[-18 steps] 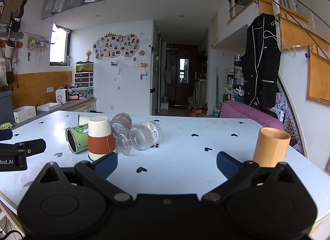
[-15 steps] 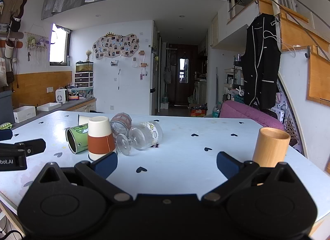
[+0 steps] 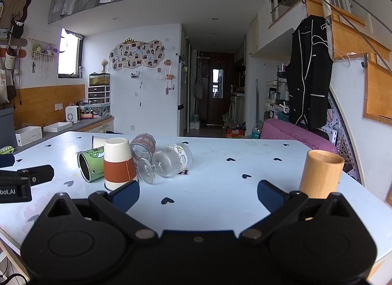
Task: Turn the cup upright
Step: 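Move the left gripper toward the upside-down white cup with brown sleeve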
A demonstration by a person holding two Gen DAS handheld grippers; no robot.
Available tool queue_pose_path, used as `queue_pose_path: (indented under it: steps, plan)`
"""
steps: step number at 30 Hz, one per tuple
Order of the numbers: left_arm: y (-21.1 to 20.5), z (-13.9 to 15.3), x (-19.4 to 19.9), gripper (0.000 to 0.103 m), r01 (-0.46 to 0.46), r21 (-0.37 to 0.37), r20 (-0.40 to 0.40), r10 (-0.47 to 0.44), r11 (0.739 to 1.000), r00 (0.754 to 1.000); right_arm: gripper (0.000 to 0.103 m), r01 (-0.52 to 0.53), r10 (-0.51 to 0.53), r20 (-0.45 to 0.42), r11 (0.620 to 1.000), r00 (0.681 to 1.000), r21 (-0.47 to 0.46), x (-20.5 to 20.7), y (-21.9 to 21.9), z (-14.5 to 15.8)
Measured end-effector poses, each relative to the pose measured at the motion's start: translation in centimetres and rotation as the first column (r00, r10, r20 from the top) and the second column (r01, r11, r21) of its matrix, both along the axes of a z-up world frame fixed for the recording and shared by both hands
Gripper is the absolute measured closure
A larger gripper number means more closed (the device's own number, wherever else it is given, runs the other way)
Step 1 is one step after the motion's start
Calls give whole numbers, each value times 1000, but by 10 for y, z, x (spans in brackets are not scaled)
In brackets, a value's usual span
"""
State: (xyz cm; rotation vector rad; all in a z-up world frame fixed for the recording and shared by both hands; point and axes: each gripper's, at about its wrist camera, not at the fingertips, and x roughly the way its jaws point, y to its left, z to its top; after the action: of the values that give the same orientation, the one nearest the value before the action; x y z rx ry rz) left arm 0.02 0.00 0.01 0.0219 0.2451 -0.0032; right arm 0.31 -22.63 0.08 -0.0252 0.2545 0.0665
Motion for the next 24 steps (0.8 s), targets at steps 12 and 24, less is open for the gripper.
queue_pose_path:
  steps: [12, 24]
  plan:
    - [0, 0, 0, 0, 1, 0, 0, -1, 1000, 1000, 0, 1, -1, -1, 1000, 1000, 3, 0, 0, 0]
    - [-4, -2, -1, 0, 4, -11, 0, -4, 1000, 1000, 0, 2, -2, -2, 1000, 1000, 5, 0, -2, -1]
